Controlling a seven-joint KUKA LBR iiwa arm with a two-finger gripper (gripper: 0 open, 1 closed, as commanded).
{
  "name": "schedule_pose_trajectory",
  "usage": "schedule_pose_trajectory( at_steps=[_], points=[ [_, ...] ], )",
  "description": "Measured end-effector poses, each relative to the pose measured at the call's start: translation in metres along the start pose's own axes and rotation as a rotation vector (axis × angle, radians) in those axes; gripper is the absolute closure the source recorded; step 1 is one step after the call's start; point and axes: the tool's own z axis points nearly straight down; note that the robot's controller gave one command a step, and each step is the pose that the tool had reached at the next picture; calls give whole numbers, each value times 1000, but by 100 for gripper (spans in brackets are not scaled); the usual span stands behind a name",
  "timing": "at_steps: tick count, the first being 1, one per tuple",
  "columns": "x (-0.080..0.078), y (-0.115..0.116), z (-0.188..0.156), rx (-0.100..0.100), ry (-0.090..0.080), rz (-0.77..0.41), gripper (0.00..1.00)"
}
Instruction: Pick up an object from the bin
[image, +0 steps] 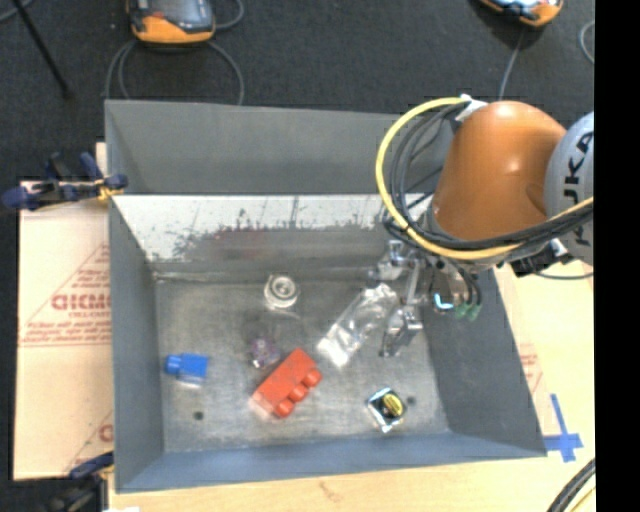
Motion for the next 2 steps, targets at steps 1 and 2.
schedule_pose_trajectory(
  at_steps=[1, 2],
  points=[
    [-16, -11, 112, -2, -11, 397, 0],
    [-19, -8, 122, -4, -38, 414, 0]
  ],
)
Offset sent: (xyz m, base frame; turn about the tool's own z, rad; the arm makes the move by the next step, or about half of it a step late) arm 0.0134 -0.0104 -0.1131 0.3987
